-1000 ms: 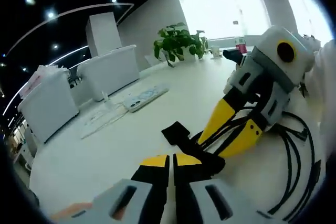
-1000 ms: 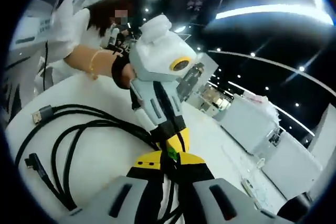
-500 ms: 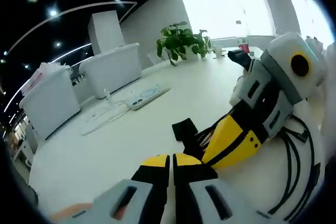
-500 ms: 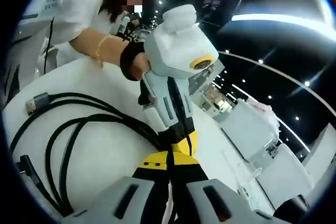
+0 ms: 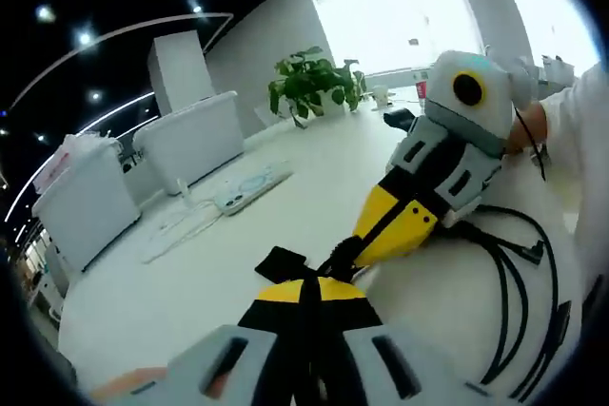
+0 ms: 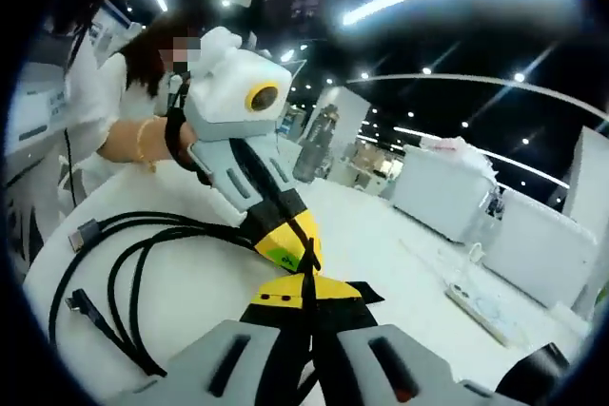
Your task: Coil the Type-C to USB data cable on the desktop and secure it with Velcro straps.
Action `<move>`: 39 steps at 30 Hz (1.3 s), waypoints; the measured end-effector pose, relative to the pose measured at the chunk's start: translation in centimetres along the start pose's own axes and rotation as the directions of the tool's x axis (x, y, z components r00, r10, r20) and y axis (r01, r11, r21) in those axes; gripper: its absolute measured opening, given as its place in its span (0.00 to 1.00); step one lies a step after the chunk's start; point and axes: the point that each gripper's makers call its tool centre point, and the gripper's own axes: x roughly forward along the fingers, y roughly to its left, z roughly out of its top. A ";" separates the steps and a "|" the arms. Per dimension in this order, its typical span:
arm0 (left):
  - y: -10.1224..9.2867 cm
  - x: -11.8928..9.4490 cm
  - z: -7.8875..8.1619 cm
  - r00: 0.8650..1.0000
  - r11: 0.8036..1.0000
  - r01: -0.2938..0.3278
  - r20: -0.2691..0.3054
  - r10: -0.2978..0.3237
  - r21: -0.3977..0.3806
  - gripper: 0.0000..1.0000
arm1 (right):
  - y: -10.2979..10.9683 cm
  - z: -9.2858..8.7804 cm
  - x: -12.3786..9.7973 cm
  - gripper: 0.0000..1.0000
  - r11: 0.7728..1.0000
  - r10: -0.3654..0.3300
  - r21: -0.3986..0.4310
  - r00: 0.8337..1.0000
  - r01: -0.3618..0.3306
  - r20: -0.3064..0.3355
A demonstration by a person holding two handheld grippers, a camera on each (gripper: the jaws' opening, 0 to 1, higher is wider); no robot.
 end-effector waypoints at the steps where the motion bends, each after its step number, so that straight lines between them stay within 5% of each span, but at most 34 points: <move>1: -0.1 0.0 -0.1 1.000 1.000 0.004 -0.004 -0.004 -0.010 0.05 | 0.0 0.0 0.1 0.01 1.000 -0.002 0.015 1.000 0.002 0.000; 11: 0.0 0.1 -0.4 1.000 1.000 0.007 -0.008 -0.007 -0.016 0.05 | 0.8 1.4 0.5 0.04 1.000 0.007 -0.005 1.000 -0.007 0.027; 21: 0.8 0.0 -0.8 1.000 1.000 -0.016 -0.019 0.015 -0.021 0.05 | -1.2 2.3 1.3 0.02 1.000 -0.001 0.016 1.000 0.001 0.030; 30: 1.0 0.4 -0.8 1.000 1.000 -0.002 -0.014 0.002 -0.017 0.05 | -4.2 -0.9 3.4 0.02 0.995 -0.041 0.083 0.994 0.050 -0.102; 33: 1.0 0.5 -1.0 1.000 1.000 0.000 -0.017 0.000 -0.029 0.05 | -4.6 -3.3 3.9 0.02 0.998 -0.044 0.039 0.979 0.053 -0.201; 35: 0.8 0.5 -1.4 1.000 1.000 0.003 -0.026 -0.004 -0.030 0.05 | -4.8 -3.3 4.3 0.02 0.996 -0.044 0.064 0.980 0.058 -0.195; 39: 0.7 0.5 -1.5 1.000 0.999 0.011 -0.025 -0.012 -0.040 0.05 | -4.2 -4.1 4.5 0.02 0.997 0.021 0.074 0.956 0.001 -0.291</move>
